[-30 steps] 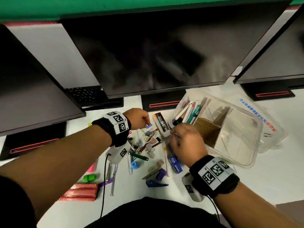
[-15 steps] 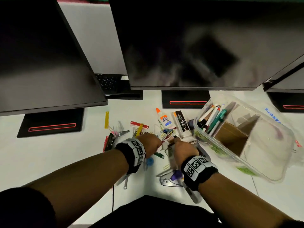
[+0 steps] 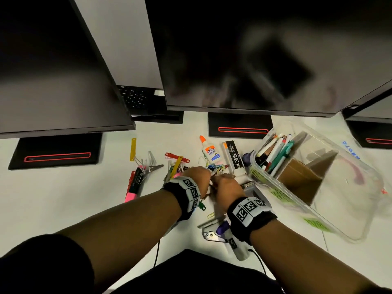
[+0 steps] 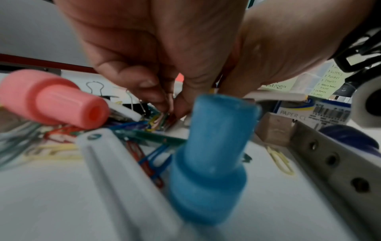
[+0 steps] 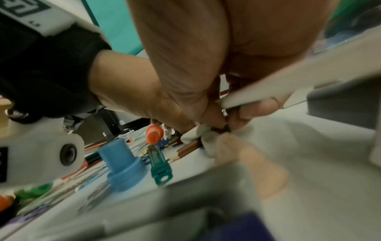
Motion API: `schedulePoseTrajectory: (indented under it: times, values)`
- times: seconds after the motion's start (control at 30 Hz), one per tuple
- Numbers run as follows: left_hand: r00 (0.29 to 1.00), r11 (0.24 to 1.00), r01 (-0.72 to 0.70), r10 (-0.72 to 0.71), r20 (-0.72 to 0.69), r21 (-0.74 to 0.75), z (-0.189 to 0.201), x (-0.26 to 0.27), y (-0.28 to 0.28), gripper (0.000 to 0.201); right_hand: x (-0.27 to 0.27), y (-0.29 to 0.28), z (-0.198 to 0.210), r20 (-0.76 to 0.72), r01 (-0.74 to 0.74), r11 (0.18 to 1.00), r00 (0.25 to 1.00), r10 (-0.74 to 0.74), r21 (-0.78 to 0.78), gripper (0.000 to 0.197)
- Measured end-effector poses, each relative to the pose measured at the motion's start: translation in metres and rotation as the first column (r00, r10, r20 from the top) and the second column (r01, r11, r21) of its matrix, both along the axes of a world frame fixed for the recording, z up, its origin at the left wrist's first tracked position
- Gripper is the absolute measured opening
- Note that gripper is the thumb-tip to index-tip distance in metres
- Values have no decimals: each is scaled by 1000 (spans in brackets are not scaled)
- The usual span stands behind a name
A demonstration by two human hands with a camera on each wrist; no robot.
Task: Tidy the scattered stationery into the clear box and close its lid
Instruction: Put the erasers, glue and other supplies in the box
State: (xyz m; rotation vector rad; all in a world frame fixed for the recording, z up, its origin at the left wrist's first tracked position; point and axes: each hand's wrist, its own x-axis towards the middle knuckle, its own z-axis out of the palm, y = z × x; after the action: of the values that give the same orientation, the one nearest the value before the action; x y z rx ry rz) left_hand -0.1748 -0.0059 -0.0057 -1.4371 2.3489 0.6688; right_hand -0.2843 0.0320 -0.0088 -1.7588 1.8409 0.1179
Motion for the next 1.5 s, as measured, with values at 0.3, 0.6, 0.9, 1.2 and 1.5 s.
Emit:
schedulePoseTrajectory:
  times: [0.3, 0.6, 0.9, 1.2, 1.5]
  values:
    - [996, 999, -26, 22, 86, 42, -2, 20, 2, 23, 1, -8, 2, -93, -115, 989, 988, 124, 94, 33]
    - [996, 990, -68, 74, -42, 125, 36, 71, -26, 24, -7, -18, 35, -29, -107, 992, 994, 109, 70, 26]
    - [961, 962, -201, 230, -156, 183, 61, 109, -33, 21, 31, -18, 37, 112, -74, 996, 990, 80, -51, 20]
    - [949, 945, -223, 266, -171, 238, 32, 110, -9, 22, 44, -23, 26, 86, -26, 999, 996, 29, -33, 18]
    - [874, 919, -280, 364, -323, 278, 24, 126, -7, 17, 68, -19, 15, 43, -270, 962, 963, 268, 52, 27]
